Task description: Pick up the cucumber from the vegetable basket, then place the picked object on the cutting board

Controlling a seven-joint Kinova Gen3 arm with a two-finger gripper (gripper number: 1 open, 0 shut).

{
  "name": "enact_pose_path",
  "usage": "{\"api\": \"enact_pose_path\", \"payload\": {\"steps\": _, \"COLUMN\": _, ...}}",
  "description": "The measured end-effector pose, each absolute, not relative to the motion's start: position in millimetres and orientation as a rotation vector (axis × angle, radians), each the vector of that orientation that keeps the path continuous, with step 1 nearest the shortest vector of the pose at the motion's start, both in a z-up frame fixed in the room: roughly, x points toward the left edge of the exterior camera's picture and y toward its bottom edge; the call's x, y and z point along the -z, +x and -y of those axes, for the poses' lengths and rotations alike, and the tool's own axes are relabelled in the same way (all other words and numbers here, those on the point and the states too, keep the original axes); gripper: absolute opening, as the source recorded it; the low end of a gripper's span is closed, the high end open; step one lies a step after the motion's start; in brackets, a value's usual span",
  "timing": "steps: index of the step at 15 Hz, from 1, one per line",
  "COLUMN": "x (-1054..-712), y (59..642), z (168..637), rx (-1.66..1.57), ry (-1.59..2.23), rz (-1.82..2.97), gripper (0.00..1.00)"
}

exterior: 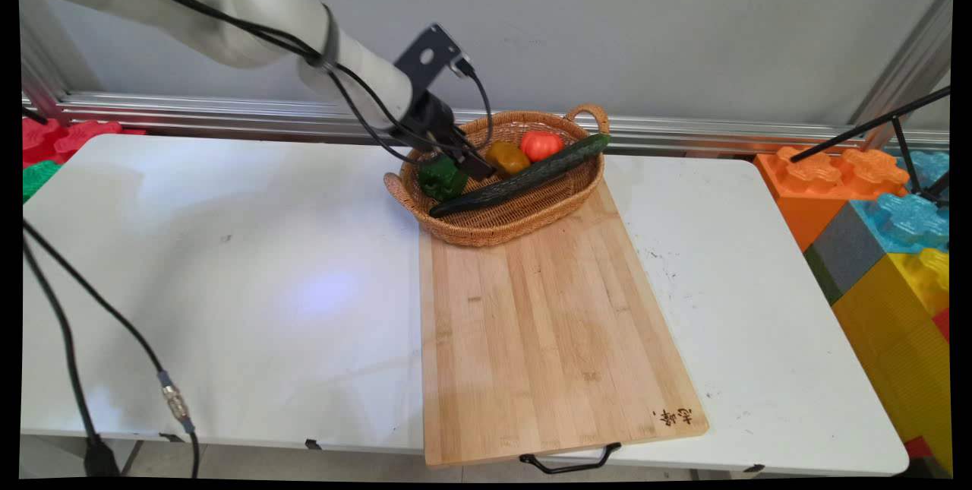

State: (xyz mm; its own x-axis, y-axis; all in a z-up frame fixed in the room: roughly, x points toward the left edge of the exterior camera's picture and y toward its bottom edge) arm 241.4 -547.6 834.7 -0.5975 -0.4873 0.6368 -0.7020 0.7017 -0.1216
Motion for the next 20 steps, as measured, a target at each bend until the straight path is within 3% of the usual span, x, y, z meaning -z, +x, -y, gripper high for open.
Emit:
{"api": "enact_pose_path", "payload": {"steps": 11, "x": -758, "y": 204, "z": 573, "rx": -0.508, "ry": 0.895, "rz": 2.382, "gripper": 1.00}}
{"api": "enact_pose_path", "payload": {"steps": 12, "x": -751, "y": 200, "z": 573, "rx": -0.519, "ry": 0.869, "rz": 2.391, "gripper": 0.00}}
{"api": "enact_pose_path", "payload": {"steps": 20, "x": -760, "y": 197, "z": 557, "rx": -0.582, "ry": 0.811, "rz": 2.378, "gripper": 0.00}}
